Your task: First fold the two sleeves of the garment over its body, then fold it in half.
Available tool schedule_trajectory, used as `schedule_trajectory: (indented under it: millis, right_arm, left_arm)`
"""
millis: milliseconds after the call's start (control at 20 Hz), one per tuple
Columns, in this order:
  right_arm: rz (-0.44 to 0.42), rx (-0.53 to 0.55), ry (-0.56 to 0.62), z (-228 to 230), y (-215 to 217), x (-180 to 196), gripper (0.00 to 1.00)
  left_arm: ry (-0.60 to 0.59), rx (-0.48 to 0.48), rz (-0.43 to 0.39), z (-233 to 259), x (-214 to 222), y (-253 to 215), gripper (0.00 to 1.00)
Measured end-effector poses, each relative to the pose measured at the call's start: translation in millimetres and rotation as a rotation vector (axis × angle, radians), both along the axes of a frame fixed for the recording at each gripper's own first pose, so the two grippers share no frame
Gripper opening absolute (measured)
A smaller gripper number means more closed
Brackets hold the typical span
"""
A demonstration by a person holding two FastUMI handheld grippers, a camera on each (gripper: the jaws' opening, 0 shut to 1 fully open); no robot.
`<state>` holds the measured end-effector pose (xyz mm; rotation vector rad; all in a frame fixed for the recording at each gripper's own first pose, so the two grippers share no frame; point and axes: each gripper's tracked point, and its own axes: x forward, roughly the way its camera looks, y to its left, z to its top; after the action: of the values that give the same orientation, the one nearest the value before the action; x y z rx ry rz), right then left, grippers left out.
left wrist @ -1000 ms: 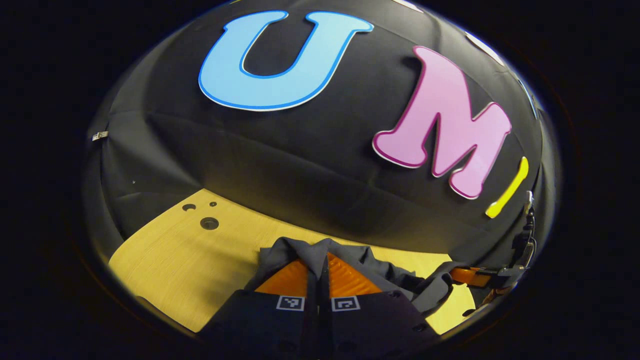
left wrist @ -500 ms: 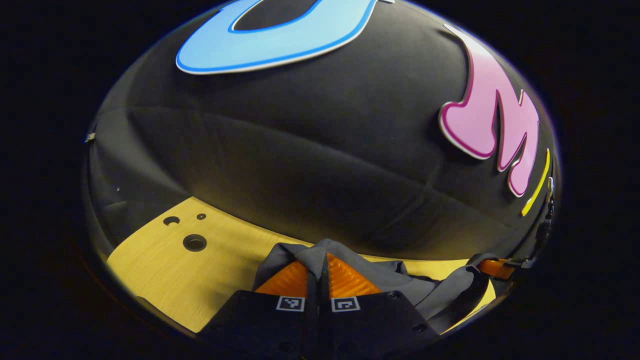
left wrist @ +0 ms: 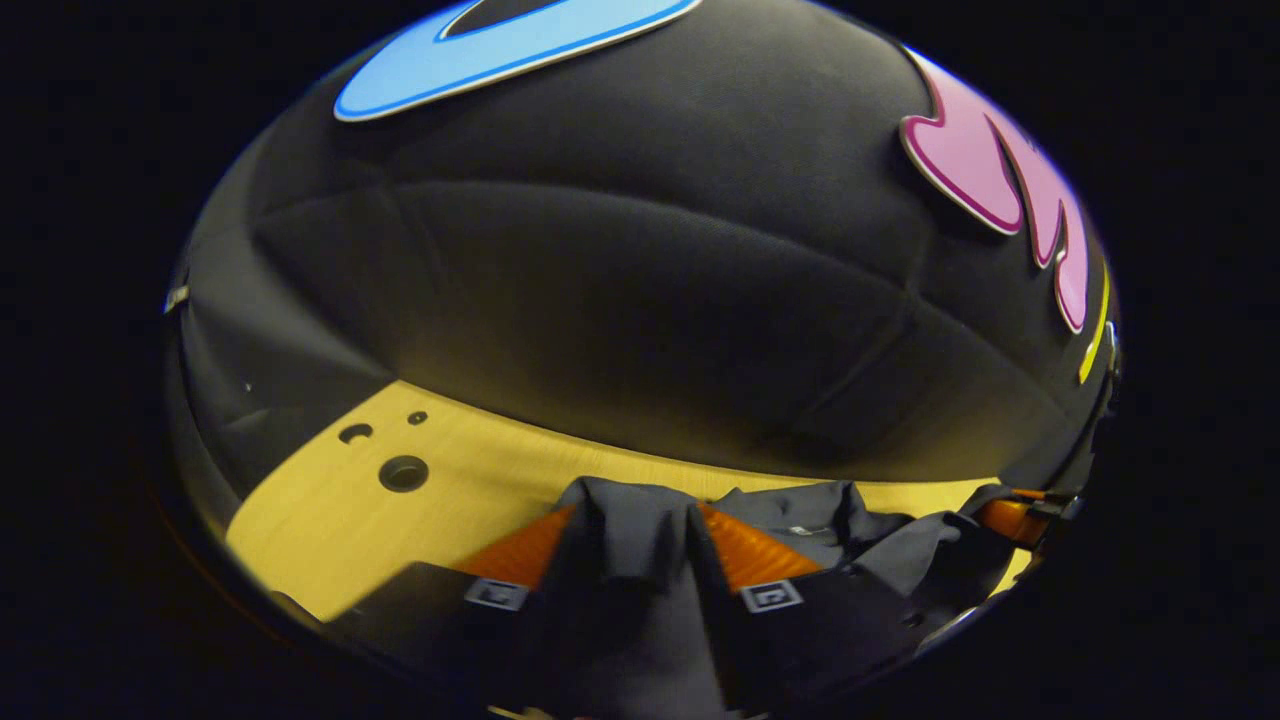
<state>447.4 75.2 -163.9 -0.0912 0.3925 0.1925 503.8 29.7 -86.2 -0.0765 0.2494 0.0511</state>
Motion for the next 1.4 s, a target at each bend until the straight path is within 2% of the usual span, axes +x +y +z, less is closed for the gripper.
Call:
schedule_trajectory:
  millis: [100,150,200,250,300,350,600,850,1000,1150,1400]
  right_arm:
    - [0.002,0.021,-0.017,13,-3,-11,0.92]
    - [0.003,0.022,-0.027,19,-5,-15,0.91]
    - [0.004,0.014,-0.038,25,-8,-22,0.91]
    - [0.004,0.008,-0.048,31,-10,-29,0.92]
    - [0.009,0.005,-0.060,38,-11,-37,0.98]
    - [0.010,-0.002,-0.075,47,-13,-48,1.00]
    - [0.020,-0.025,-0.161,90,-21,-107,1.00]
    - [0.037,-0.033,-0.222,130,-33,-177,0.98]
    - [0.055,-0.036,-0.240,145,-38,-220,0.98]
    - [0.069,-0.038,-0.241,147,-42,-261,0.98]
    - [0.075,-0.021,-0.247,138,-51,-330,0.98]
  left_arm:
    - [-0.028,-0.006,-0.014,12,-8,-8,0.79]
    - [-0.037,-0.014,-0.014,17,-11,-11,0.84]
    - [-0.048,-0.020,-0.008,26,-22,-7,0.96]
    - [-0.056,-0.025,-0.007,33,-30,-7,0.96]
    - [-0.066,-0.028,-0.004,41,-40,-7,0.96]
    - [-0.075,-0.029,-0.001,49,-51,-8,0.96]
    - [-0.158,-0.018,0.005,97,-129,-16,0.96]
    - [-0.254,0.053,-0.006,135,-223,-28,0.96]
    - [-0.260,0.046,-0.049,140,-275,-47,0.96]
    - [-0.284,0.048,-0.059,144,-317,-47,0.96]
    - [-0.300,0.033,-0.010,121,-375,-33,0.96]
